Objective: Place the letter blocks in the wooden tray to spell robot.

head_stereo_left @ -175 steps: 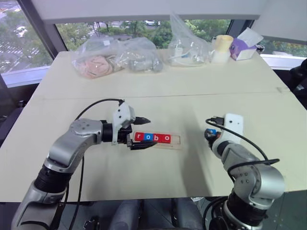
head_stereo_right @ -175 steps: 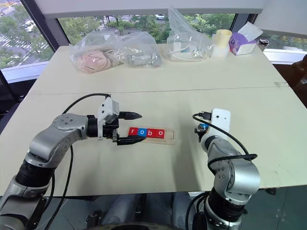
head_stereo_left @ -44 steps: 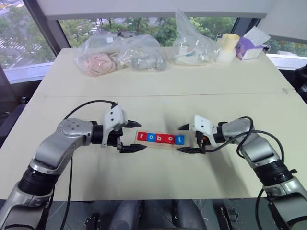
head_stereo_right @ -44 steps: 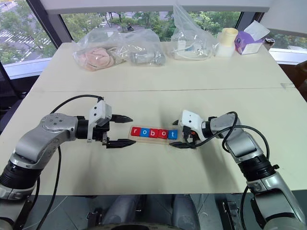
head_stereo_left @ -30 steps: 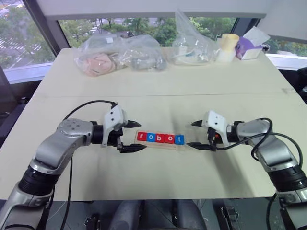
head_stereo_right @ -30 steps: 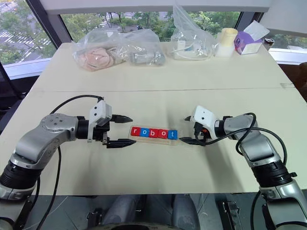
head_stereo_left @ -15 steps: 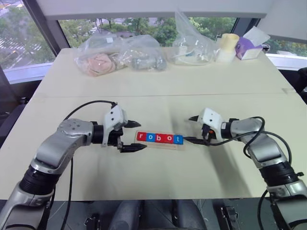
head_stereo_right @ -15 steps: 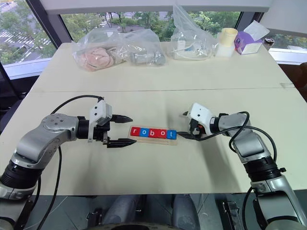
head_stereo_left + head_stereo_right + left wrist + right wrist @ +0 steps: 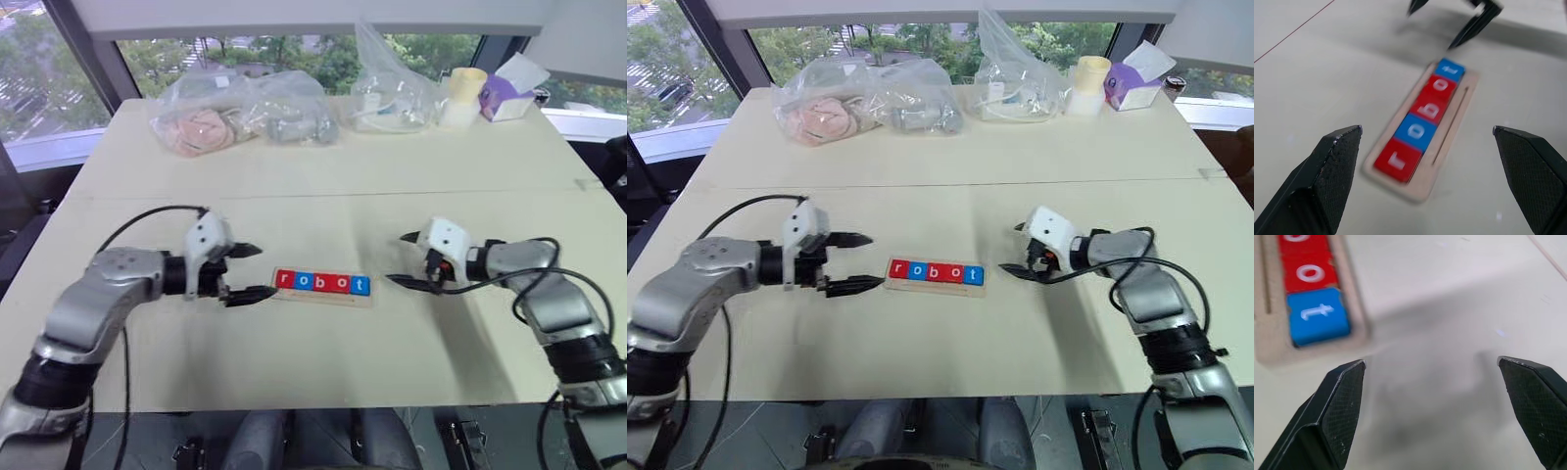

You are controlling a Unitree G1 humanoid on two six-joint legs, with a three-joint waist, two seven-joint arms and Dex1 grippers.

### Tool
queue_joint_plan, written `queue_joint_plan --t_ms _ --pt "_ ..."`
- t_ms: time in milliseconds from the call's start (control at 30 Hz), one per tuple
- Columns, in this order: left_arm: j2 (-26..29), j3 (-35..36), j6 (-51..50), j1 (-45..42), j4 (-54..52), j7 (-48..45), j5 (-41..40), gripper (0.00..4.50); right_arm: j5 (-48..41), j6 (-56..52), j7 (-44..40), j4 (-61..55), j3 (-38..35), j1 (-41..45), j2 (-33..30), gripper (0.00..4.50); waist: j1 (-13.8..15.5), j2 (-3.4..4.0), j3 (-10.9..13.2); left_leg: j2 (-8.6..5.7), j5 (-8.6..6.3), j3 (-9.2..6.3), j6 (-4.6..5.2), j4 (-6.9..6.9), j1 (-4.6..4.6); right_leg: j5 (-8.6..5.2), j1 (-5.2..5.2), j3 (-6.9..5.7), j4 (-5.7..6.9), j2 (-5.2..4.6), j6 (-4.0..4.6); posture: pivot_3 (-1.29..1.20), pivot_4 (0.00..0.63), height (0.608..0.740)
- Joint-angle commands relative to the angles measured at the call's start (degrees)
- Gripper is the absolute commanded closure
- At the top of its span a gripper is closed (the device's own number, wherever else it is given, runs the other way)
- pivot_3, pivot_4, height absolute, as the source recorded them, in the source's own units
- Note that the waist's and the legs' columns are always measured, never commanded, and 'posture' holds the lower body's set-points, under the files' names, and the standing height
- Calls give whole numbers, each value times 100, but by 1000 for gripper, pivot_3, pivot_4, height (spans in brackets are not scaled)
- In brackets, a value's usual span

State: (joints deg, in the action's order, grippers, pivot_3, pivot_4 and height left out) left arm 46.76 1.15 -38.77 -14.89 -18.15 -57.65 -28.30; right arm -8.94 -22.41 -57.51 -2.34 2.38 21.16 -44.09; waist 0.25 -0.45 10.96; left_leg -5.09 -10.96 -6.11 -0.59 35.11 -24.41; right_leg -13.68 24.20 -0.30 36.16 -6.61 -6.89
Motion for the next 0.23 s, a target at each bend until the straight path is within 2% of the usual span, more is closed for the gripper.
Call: queue_joint_plan --t_ms 33,133,233 --pt "235 672 -221 629 -521 70 -313 0 -1205 -1256 -22 -1295 -856 -593 -54 93 13 1 0 1 -1 -1 0 -2 1 0 -1 1 1 -2 0 0 150 740" --pt "141 1277 -488 1409 -867 357 -568 0 -2324 -2547 184 -2335 -1699 -1571 31 93 56 1 -1 3 -3 -5 2 -6 -2 -11 2 3 -1 -10 17 0 150 740" --pt "-22 1543 -519 1888 -1117 589 -706 0 -2776 -3085 428 -2969 -1991 -2215 11 93 64 1 -2 2 -5 -8 1 3 -2 -14 -8 4 -5 -15 21 0 150 740"
